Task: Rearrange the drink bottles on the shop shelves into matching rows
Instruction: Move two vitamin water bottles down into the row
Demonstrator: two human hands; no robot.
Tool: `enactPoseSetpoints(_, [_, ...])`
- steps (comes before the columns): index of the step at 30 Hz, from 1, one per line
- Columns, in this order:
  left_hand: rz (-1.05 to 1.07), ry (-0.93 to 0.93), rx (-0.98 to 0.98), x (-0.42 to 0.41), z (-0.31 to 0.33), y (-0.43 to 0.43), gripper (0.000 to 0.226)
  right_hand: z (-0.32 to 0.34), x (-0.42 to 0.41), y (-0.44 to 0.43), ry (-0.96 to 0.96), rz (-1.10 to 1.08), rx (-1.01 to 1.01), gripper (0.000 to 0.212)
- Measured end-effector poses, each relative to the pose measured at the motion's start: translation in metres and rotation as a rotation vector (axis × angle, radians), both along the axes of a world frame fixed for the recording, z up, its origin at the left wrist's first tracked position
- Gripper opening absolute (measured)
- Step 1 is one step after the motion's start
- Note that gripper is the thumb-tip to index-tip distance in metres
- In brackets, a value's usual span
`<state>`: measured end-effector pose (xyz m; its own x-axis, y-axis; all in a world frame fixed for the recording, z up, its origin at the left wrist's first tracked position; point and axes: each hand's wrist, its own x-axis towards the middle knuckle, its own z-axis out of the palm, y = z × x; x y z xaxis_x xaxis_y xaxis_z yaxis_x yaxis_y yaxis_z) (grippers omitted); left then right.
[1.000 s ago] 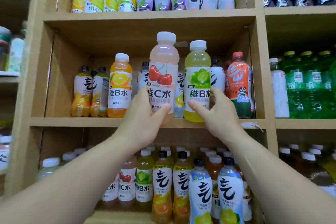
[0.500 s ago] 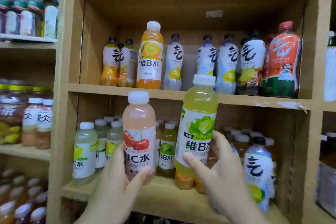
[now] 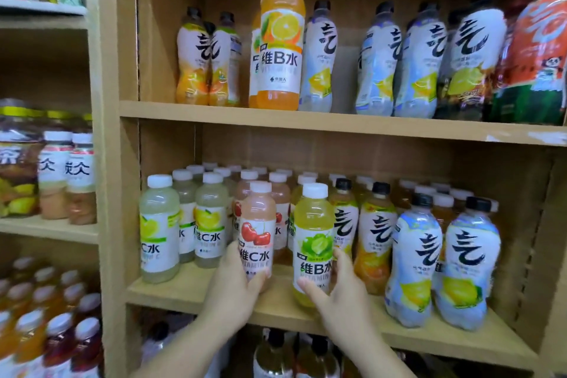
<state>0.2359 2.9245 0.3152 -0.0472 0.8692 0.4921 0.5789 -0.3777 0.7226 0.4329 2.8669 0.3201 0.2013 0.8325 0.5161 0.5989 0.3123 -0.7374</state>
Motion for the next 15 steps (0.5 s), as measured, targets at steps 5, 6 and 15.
enactPoseSetpoints(5, [-0.025, 0.067, -0.036, 0.007, 0.007, 0.027, 0.060, -0.009, -0.006, 0.009, 0.008, -0.092, -0.032, 0.068])
enactPoseSetpoints(6, [-0.021, 0.082, -0.044, 0.007, 0.008, 0.032, 0.059, -0.010, -0.006, 0.010, -0.009, -0.101, -0.036, 0.070])
enactPoseSetpoints(15, [-0.121, 0.041, -0.077, -0.003, 0.004, 0.050, 0.071, -0.015, -0.003, 0.005, -0.071, -0.206, -0.045, 0.074])
